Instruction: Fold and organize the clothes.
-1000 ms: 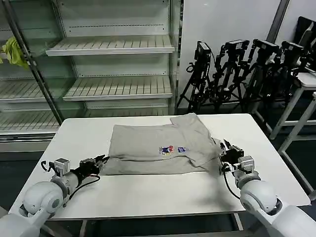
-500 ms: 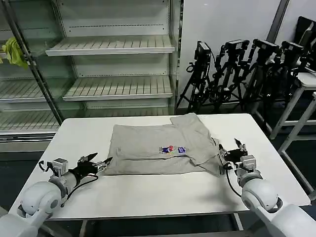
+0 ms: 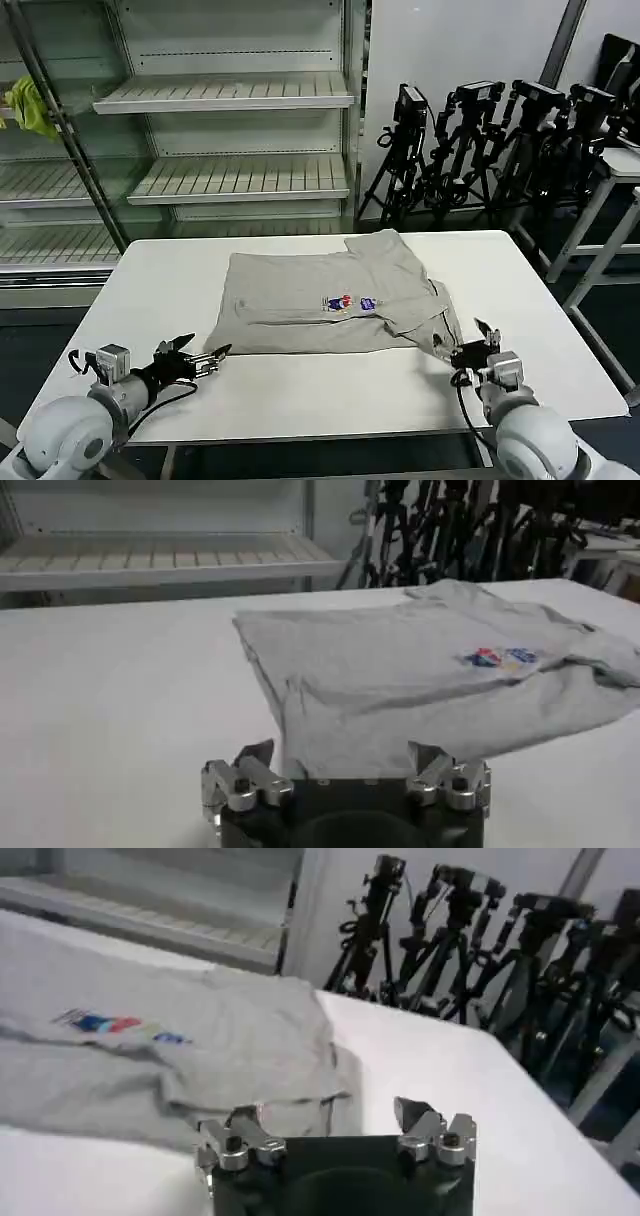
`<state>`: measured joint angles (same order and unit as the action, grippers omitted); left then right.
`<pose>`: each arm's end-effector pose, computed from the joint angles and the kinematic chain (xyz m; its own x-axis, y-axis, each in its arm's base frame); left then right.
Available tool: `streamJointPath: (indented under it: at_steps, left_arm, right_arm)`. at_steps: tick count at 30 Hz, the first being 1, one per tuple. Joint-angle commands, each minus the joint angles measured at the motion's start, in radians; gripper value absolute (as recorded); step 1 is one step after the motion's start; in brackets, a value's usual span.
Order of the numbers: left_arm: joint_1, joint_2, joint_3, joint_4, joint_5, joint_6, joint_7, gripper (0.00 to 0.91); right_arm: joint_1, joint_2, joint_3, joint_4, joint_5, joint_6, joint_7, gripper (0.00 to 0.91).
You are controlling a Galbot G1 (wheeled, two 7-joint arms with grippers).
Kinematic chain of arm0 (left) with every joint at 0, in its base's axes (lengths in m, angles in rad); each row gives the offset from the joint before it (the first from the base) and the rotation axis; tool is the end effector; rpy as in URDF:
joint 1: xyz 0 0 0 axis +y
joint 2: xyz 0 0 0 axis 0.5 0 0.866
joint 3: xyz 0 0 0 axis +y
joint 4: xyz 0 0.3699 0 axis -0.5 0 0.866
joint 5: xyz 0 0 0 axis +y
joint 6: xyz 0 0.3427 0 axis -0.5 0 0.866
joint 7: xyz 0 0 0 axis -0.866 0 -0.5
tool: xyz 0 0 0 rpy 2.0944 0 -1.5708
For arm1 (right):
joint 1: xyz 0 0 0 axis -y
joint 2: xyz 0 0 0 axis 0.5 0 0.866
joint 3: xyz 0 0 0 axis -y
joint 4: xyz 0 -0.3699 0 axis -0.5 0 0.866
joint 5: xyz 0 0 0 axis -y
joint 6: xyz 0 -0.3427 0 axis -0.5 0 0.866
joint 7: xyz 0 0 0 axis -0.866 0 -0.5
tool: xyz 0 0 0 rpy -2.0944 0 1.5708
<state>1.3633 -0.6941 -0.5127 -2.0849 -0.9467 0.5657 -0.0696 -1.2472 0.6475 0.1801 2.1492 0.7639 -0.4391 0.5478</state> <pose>0.2428 0.1527 -0.2176 -0.7874 0.3294 0.5211 0.3294 0.9393 -0.0959 0.2276 -0.0873 -0.2371 -0.9065 -0.0508 0.4192 -0.1563 0.9626 -0.2212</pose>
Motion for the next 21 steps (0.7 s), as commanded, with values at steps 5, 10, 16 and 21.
streamJointPath:
  at_steps: [5,10,16,21]
  left_arm:
    - [0.079,-0.039,-0.020,-0.031,0.026,0.010,0.007,0.907]
    - [0.063,-0.050,-0.012,-0.009,0.034,0.010,0.014,0.907]
    - [0.049,-0.055,-0.004,0.005,0.041,0.007,0.021,0.907]
    - [0.030,-0.060,0.009,0.017,0.045,0.006,0.026,0.907]
  right_arm:
    - [-0.085,0.033,0.002,0.037,-0.015,-0.013,0.007,0.907]
    - [-0.067,0.064,-0.007,-0.005,-0.039,0.004,-0.011,0.907]
    - [-0.051,0.077,-0.007,-0.029,-0.057,0.020,-0.034,0.776]
    - [-0.043,0.080,-0.004,-0.041,-0.065,0.029,-0.045,0.756]
